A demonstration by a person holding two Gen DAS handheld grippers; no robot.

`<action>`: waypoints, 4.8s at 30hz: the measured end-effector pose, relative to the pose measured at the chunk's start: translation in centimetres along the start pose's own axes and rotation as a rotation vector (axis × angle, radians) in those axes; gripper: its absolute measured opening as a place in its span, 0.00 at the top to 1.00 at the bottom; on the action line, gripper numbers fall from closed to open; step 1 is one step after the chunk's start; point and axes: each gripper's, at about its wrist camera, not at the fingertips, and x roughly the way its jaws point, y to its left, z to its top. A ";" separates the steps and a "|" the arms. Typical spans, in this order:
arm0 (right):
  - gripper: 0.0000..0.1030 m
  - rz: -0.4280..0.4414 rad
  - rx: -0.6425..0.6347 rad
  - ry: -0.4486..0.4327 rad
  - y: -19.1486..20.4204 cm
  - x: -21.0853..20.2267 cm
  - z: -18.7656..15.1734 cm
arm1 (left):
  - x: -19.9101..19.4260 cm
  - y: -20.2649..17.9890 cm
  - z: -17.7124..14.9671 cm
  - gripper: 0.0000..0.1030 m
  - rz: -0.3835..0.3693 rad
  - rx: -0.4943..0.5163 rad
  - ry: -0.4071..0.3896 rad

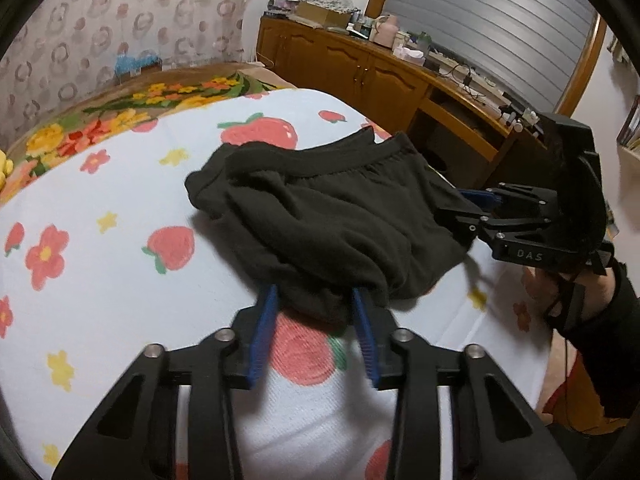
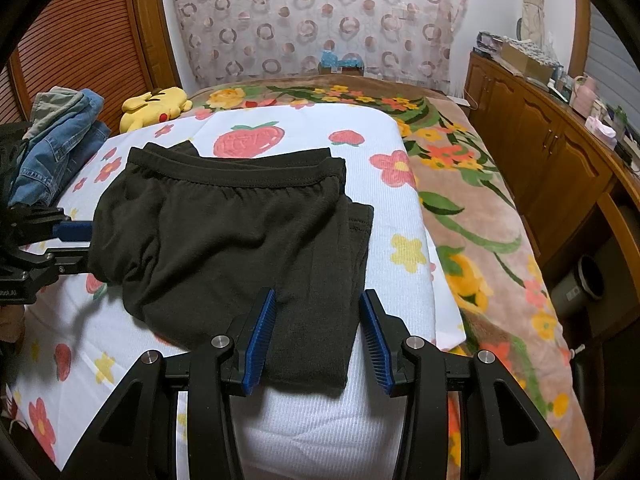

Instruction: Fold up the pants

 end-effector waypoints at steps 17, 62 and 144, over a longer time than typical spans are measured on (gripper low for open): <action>0.56 0.004 -0.006 -0.004 -0.1 -0.1 -0.1 | -2.3 2.3 -2.3 0.98 0.123 0.010 0.002; 0.56 0.063 0.002 -0.013 -2.3 2.2 3.2 | 2.5 4.3 5.4 0.31 0.144 -0.032 -0.029; 0.90 0.320 -0.284 -0.231 9.8 -0.4 10.3 | -18.4 9.7 -0.3 0.86 0.317 -0.117 -0.343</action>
